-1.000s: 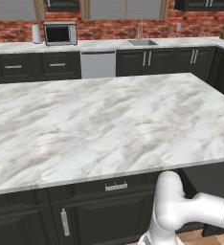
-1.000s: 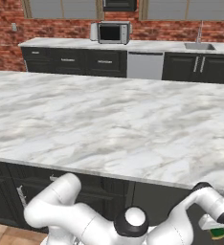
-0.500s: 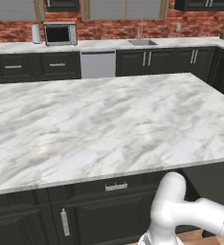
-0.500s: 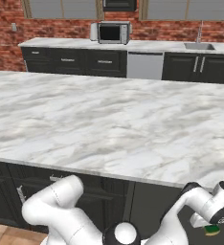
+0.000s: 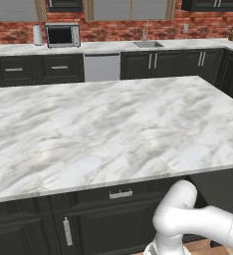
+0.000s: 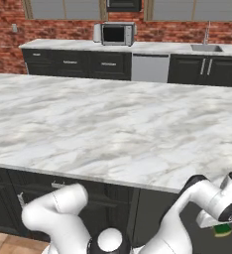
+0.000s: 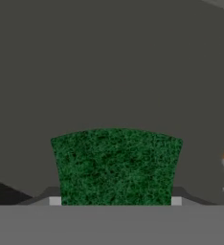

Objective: Restock the sink supplies by placing the sponge and soap dispenser on the counter and next to the sink. Make sure the soap dispenser is upright.

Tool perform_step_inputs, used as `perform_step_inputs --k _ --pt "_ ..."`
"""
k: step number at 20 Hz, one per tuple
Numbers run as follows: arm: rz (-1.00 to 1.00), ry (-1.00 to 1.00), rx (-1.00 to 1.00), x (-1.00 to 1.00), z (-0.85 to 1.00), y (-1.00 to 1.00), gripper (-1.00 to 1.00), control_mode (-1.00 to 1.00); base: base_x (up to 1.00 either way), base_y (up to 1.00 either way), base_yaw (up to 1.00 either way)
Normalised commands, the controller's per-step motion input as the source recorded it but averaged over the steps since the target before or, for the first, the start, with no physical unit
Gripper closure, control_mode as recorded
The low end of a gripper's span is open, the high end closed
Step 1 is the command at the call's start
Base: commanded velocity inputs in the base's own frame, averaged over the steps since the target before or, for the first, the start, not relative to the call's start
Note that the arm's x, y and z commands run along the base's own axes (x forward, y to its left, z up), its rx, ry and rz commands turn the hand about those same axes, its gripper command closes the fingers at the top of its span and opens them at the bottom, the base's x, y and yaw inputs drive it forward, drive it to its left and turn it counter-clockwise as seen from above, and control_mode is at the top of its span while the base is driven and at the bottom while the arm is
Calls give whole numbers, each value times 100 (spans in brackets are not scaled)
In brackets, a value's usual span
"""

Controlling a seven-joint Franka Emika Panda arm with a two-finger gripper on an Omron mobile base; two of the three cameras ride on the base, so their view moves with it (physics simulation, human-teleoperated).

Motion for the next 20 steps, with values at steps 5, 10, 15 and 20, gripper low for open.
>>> perform_step_inputs --k 5,10,15,20 --pt "0 0 0 0 90 92 100 -100 0 0 0" --pt "0 1 0 42 34 100 100 -100 0 0 0" --pt "0 3 0 67 9 100 100 -100 0 0 0" --pt "0 3 0 77 0 100 100 -100 0 0 0"
